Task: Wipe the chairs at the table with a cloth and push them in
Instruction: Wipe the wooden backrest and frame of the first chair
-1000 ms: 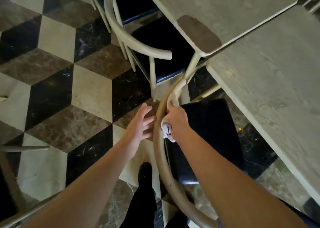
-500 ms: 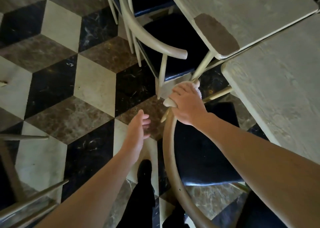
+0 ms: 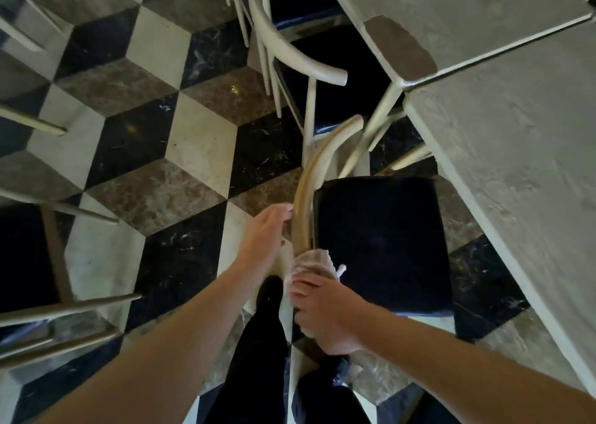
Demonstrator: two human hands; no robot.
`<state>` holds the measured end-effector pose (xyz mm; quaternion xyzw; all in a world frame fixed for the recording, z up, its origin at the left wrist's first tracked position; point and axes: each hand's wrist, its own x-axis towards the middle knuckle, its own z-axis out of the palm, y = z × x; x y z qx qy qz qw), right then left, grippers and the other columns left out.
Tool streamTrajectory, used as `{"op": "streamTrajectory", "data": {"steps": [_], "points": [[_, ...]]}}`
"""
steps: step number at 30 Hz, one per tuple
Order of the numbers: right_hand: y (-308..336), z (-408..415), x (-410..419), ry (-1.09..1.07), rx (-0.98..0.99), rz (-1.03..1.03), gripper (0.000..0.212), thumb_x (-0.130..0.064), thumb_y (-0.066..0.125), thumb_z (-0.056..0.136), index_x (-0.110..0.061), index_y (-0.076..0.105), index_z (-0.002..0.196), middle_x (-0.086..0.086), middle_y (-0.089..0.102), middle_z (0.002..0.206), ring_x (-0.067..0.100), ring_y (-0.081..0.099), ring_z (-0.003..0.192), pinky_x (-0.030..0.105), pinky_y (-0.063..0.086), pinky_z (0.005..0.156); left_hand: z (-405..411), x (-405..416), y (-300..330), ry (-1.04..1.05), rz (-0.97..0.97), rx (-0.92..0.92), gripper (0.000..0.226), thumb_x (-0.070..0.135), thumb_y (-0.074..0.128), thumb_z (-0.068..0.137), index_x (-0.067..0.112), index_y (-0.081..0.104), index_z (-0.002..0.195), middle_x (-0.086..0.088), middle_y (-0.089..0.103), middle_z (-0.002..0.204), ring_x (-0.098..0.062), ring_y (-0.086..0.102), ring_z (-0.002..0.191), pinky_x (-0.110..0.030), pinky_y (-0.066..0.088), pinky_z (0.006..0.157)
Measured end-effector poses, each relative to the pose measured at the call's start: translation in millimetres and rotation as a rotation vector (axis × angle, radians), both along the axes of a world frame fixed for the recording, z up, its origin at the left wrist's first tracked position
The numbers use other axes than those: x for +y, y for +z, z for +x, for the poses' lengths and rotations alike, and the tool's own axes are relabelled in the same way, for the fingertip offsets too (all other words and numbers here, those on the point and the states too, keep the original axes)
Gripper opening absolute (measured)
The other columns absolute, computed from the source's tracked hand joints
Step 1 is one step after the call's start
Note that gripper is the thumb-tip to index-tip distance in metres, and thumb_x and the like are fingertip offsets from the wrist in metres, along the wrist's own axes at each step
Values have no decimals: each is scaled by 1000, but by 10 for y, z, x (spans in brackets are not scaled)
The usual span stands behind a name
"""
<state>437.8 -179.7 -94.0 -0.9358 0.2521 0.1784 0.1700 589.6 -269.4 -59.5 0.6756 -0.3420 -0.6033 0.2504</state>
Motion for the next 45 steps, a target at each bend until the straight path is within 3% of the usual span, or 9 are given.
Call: {"op": "streamTrajectory", "data": {"steps": [6,11,23,26,30,34,38,41,45], "points": [[-317,-800,1128,17,-113,129,17,-42,61,81,-35,74,90,-17,65,126,13,49,132,37,12,120,-213,351,65,-73,-36,-104,36,44,55,86,12,69,96,-9,65,91,-22,63,84,-55,53,91],[-536,-1162,1514,-64,-251,0,23,-41,53,91,-35,62,111,-13,38,159,13,25,151,39,8,125,-258,294,112,-202,-117,-231,18,37,50,97,37,64,108,12,66,102,-8,64,96,-40,54,91],[-300,-205,379,-369,-331,-105,55,-42,57,87,-27,57,139,-5,33,164,19,5,157,48,13,124,153,-363,-262,-248,-55,-193,29,40,44,100,28,58,123,13,76,85,-2,71,77,-26,54,70],[-217,197,-191,-798,-607,-21,56,-23,58,90,-20,53,146,-7,30,165,16,7,157,45,18,125,215,-696,-337,-260,14,-120,26,43,41,101,29,56,118,12,76,83,-4,70,75,-33,52,73],[-72,338,-963,-1771,-1087,358,51,-37,52,99,-58,40,144,-42,45,142,-18,43,130,15,41,104,70,-1237,-329,-264,-38,-130,22,43,42,97,32,60,105,-6,69,104,-23,69,91,-43,57,81],[-267,-109,-1282,-2338,-1368,662,24,-50,52,95,-46,64,116,-12,75,101,9,72,90,26,54,67,-237,-1536,-278,-474,-286,-269,33,44,34,102,38,60,121,17,64,101,7,61,91,-27,51,77],[-555,-428,-1613,-2392,-1571,804,28,-44,60,94,-34,65,120,6,75,107,20,70,73,28,49,51,-839,-1710,-468,-717,-544,-337,48,37,31,107,21,37,152,11,44,143,25,41,115,4,34,86],[-725,-452,-1955,-2282,-1653,870,31,-47,56,97,-36,62,126,9,73,117,19,72,85,30,53,62,-1027,-1786,-638,-790,-616,-433,55,39,22,106,21,24,158,0,25,164,-4,23,147,-6,23,110],[-902,-308,-2311,-2097,-1759,1017,54,-66,44,97,-30,65,131,2,74,119,11,73,96,23,57,65,-922,-1830,-742,-938,-647,-412,52,49,18,107,45,7,157,10,3,168,20,11,139,-2,28,100]]}}
